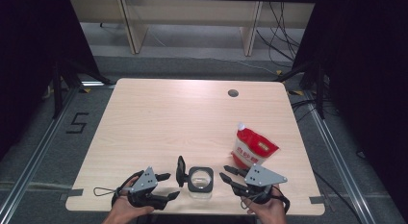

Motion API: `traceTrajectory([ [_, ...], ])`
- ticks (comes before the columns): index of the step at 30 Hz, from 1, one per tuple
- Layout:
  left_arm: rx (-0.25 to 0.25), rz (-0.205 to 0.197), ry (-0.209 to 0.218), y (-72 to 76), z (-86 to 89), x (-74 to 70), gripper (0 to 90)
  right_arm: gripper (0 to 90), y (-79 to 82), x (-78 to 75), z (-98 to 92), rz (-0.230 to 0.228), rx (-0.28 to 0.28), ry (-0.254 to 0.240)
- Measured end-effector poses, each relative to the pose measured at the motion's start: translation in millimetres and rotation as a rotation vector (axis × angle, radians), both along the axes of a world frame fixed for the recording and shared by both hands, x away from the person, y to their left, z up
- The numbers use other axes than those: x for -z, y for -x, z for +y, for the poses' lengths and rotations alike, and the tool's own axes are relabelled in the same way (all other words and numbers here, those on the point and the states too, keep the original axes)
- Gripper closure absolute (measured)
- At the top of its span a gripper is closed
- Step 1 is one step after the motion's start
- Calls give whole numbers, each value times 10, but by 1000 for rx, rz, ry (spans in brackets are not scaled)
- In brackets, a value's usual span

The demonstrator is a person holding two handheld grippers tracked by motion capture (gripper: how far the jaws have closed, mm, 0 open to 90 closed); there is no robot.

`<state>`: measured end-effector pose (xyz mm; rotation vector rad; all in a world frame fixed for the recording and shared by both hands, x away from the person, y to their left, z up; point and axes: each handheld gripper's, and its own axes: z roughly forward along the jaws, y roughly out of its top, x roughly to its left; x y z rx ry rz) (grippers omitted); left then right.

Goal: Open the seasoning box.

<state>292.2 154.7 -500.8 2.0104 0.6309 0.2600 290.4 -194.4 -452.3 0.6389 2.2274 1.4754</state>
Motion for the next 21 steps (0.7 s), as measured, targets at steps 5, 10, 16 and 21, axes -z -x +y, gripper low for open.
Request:
traceTrajectory([
  [5,-19,39,38,87,7,-29,177,608,23,47,-118,19,41,0],
  [10,-8,56,100,180,49,-90,136,518,76,102,-262,69,86,-20],
  [16,-40,86,100,265,113,-115,153,455,156,131,-399,100,133,-47],
  [21,-71,77,60,282,219,-139,151,427,234,185,-549,94,174,-42],
])
